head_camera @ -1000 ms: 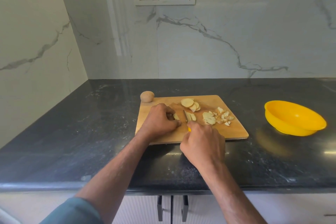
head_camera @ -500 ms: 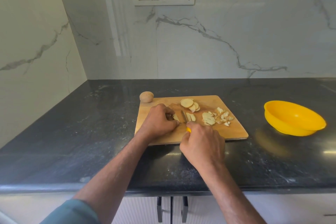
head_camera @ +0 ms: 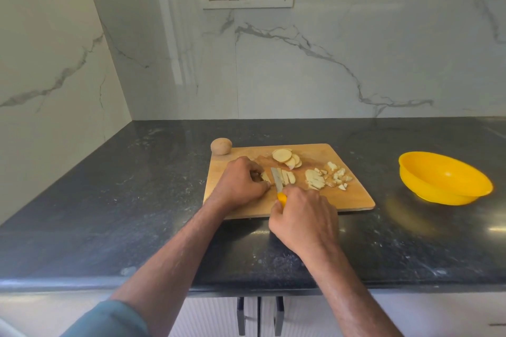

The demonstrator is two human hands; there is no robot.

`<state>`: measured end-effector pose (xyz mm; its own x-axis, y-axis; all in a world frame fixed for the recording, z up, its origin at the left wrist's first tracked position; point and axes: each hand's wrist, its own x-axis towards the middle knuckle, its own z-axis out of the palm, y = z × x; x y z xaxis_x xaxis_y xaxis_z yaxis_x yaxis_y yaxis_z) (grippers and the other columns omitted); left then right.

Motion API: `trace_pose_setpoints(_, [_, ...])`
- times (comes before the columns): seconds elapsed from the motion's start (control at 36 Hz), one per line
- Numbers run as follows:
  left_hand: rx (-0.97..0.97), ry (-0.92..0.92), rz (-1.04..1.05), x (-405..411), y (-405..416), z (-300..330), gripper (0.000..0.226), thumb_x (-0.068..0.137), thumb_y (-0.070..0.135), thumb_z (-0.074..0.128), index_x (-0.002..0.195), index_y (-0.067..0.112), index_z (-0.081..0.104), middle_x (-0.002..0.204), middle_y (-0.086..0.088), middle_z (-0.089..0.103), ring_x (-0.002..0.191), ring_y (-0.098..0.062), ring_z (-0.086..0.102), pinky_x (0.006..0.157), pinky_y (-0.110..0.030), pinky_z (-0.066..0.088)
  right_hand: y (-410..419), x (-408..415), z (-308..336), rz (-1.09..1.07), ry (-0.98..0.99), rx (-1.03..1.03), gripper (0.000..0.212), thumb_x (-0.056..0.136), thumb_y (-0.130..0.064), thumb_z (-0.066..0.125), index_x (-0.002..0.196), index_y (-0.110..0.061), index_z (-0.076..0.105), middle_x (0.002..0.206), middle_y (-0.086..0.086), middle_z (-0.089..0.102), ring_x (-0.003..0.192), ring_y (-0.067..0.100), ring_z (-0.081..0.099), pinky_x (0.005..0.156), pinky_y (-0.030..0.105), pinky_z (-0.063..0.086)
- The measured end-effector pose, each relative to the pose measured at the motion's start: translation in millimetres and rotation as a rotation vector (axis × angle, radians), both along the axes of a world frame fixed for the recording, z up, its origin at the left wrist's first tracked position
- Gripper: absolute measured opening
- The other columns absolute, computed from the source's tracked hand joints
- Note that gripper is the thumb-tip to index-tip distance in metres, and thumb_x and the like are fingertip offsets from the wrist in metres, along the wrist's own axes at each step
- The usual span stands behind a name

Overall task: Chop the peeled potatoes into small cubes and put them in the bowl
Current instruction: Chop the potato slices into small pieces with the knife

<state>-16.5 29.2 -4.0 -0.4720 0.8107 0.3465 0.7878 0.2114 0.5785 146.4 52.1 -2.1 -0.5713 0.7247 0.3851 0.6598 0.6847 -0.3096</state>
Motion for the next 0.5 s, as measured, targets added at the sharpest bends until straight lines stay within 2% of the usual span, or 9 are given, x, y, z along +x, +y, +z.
trace_pose_setpoints(0.11, [-0.003, -0.011, 0.001, 0.0, 0.6, 0.5, 0.027, 0.080, 0.025, 0.076, 0.082, -0.001, 0.073, 0.084, -0.018, 0.068, 0.080, -0.030, 0.061, 0.071, -0.047, 0.051, 1.2, -1.0, -0.7, 0.006, 0.016, -0.028, 0.026, 0.091, -0.036, 0.053, 0.109, -0.021, 0.065, 0.086, -0.004, 0.067, 0.072, 0.015, 0.058, 0.064, 0.028, 0.052])
trace_pose_setpoints(0.19, [-0.003, -0.015, 0.001, -0.2, 0.4, 0.4, 0.026, 0.080, 0.025, 0.076, 0.083, -0.001, 0.074, 0.085, -0.017, 0.068, 0.081, -0.029, 0.061, 0.072, -0.047, 0.052, 0.3, -0.7, -0.2, 0.001, 0.022, -0.010, 0.025, 0.090, -0.035, 0.053, 0.108, -0.023, 0.064, 0.083, -0.005, 0.065, 0.071, 0.016, 0.058, 0.063, 0.029, 0.053])
trace_pose_setpoints(0.25, [0.006, -0.008, 0.001, -0.7, 0.7, -0.2, 0.025, 0.079, 0.023, 0.075, 0.078, -0.002, 0.071, 0.082, -0.019, 0.067, 0.076, -0.029, 0.060, 0.071, -0.048, 0.050, -0.9, -0.7, -0.6, 0.000, 0.023, 0.034, 0.024, 0.089, -0.032, 0.052, 0.108, -0.022, 0.063, 0.077, -0.004, 0.061, 0.068, 0.017, 0.056, 0.059, 0.029, 0.050])
trace_pose_setpoints(0.31, [0.016, -0.013, 0.005, -1.3, 0.6, -0.8, 0.026, 0.078, 0.022, 0.076, 0.073, -0.003, 0.068, 0.078, -0.021, 0.066, 0.065, -0.023, 0.051, 0.070, -0.047, 0.048, -1.7, -0.4, -0.7, 0.002, 0.033, 0.060, 0.028, 0.091, -0.031, 0.053, 0.117, -0.021, 0.060, 0.079, -0.004, 0.060, 0.068, 0.018, 0.053, 0.058, 0.028, 0.043])
trace_pose_setpoints(0.36, [0.035, -0.028, 0.011, -1.7, 0.0, -0.9, 0.029, 0.076, 0.023, 0.079, 0.070, -0.002, 0.065, 0.076, -0.020, 0.065, 0.064, -0.014, 0.045, 0.068, -0.042, 0.046, -1.6, 0.9, -0.2, 0.011, 0.041, 0.058, 0.037, 0.094, -0.032, 0.053, 0.130, -0.022, 0.057, 0.086, -0.003, 0.062, 0.070, 0.016, 0.050, 0.061, 0.026, 0.040])
trace_pose_setpoints(0.42, [0.050, -0.048, 0.024, -2.0, -1.2, -0.3, 0.030, 0.073, 0.026, 0.083, 0.069, 0.002, 0.066, 0.075, -0.016, 0.066, 0.064, -0.011, 0.046, 0.067, -0.037, 0.046, -2.0, 2.3, 1.1, 0.034, 0.037, 0.057, 0.041, 0.096, -0.032, 0.053, 0.136, -0.024, 0.054, 0.090, -0.003, 0.063, 0.071, 0.015, 0.046, 0.062, 0.024, 0.035])
trace_pose_setpoints(0.5, [0.035, -0.070, 0.040, -4.2, -1.7, 0.7, 0.028, 0.071, 0.028, 0.086, 0.088, 0.008, 0.077, 0.077, -0.002, 0.067, 0.069, -0.007, 0.055, 0.067, -0.025, 0.050, -4.4, 2.9, 3.3, 0.095, 0.027, 0.056, 0.042, 0.097, -0.030, 0.052, 0.139, -0.026, 0.053, 0.083, -0.005, 0.056, 0.070, 0.012, 0.045, 0.059, 0.021, 0.032])
